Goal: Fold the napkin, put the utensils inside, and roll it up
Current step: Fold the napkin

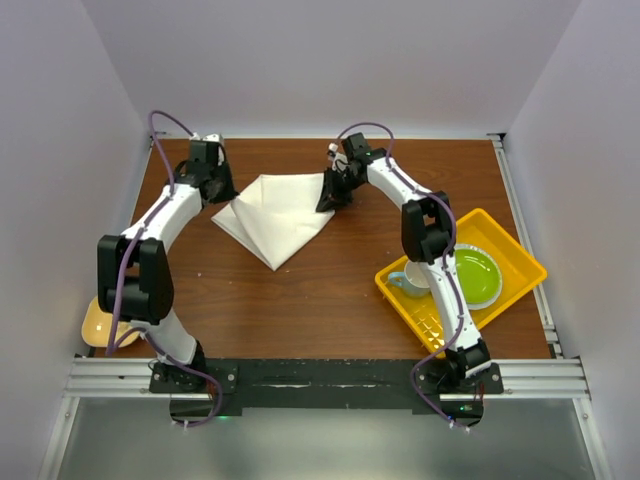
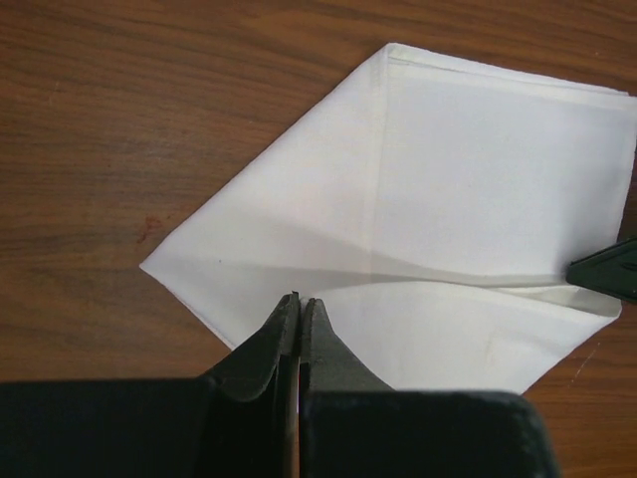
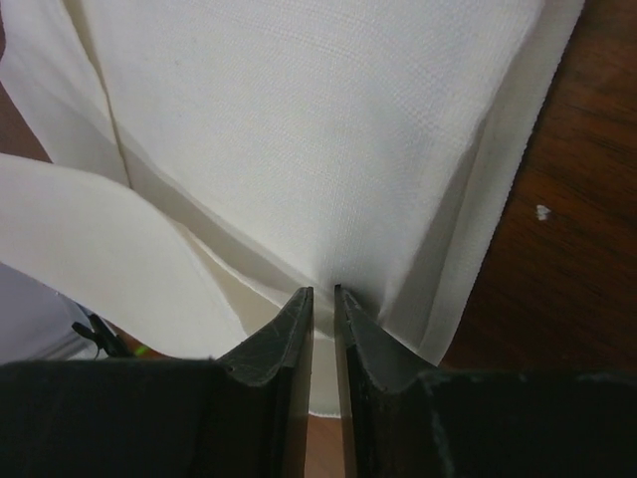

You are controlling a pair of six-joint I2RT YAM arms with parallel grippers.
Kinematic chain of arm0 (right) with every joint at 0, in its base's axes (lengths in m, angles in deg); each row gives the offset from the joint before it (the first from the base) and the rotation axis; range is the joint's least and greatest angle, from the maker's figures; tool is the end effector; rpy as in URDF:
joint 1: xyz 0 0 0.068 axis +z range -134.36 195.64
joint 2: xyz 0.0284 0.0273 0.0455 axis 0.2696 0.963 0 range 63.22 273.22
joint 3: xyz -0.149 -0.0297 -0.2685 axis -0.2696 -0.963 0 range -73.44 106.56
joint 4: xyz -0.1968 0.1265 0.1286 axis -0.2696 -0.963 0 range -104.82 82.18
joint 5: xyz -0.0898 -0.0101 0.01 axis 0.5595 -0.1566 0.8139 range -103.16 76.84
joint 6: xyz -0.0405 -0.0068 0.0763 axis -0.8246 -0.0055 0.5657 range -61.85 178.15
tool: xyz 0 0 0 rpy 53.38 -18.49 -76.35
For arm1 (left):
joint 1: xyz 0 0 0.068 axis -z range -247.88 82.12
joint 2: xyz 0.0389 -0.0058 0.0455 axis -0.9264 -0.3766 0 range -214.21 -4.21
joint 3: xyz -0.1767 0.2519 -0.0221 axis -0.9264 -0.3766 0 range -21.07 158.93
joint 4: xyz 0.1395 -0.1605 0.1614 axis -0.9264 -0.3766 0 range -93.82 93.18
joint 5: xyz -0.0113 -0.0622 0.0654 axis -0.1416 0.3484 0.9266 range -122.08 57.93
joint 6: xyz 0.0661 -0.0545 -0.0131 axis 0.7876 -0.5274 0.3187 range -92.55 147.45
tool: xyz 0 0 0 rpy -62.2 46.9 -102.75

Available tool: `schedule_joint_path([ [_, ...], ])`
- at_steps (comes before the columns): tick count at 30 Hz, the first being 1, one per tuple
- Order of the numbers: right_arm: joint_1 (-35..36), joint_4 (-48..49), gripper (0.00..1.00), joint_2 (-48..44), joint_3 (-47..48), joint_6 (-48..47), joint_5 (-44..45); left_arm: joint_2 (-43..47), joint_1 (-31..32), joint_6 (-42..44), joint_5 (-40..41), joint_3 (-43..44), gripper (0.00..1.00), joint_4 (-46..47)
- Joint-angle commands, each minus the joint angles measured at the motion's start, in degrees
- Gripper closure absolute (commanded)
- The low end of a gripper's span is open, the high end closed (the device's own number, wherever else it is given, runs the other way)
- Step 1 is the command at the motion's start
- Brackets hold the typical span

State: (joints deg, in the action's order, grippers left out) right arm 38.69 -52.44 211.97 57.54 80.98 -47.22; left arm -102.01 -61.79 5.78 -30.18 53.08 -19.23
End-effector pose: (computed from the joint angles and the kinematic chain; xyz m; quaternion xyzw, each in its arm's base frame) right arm 0.5335 0.2736 0.1283 -0.0717 0.9284 0.3509 0.0992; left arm 0.4171 -0.0420 0.2573 -0.1319 0.9179 -0.0748 0.3668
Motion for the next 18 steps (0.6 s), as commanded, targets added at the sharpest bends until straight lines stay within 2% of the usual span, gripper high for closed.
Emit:
schedule_joint_path([
  [1,-0.72,-3.72,0.82,-4.78,-0.98,-1.65,-1.36,2.52,0.15,-0.92,-0.49,-2.08,1.00,3.43],
  [5,-2.04,-4.16,0.83,-5.57,-2.83,-2.17,-1.44,2.00,-0.29,0.66,-0.22,-2.87,1.00,3.78],
  [18,-2.92,-5.56,0.86,-6.72,-4.68,-3.76,-3.47,2.35,-2.48,3.39,-0.66,-8.76,1.00,13.01],
])
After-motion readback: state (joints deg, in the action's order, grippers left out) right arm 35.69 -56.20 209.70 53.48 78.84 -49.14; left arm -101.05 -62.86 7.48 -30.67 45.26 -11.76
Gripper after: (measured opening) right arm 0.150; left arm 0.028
